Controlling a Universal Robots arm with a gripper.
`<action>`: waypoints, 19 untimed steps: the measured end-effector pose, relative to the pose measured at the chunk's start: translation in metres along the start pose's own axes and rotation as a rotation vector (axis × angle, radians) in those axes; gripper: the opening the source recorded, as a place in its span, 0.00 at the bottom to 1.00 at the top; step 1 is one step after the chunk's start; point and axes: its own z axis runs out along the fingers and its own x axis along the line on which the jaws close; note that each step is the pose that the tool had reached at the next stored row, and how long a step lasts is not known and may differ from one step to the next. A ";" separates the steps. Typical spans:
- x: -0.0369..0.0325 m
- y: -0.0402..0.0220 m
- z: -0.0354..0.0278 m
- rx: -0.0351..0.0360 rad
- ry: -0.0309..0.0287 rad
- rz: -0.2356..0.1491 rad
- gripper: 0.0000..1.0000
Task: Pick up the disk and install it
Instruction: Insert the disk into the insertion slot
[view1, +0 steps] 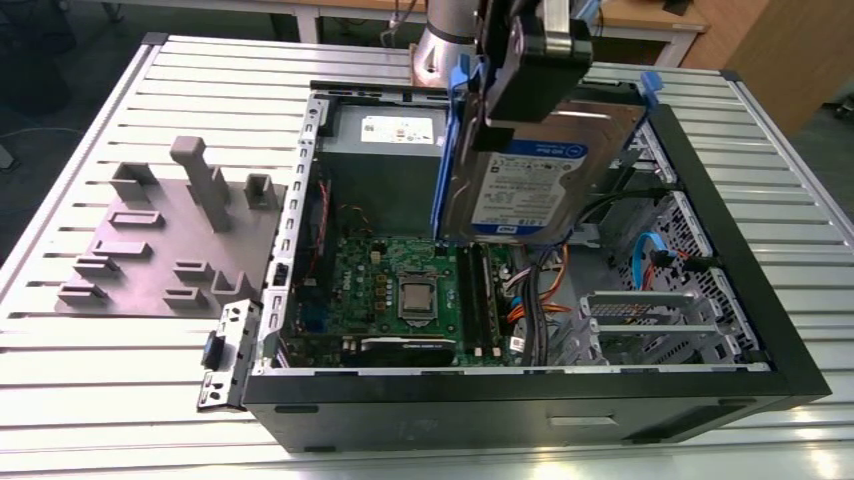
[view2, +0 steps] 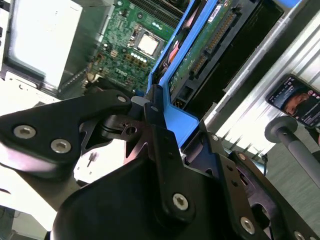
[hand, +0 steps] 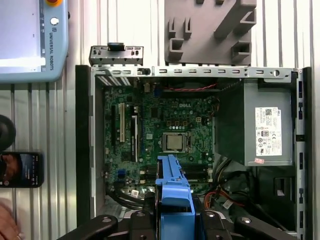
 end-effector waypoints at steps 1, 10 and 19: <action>0.0031 -0.0004 0.0000 -0.0001 0.0000 0.000 0.36; 0.0152 -0.0192 0.0016 -0.0011 0.0001 0.000 0.36; 0.0161 -0.0290 0.0036 -0.0014 0.0004 0.000 0.36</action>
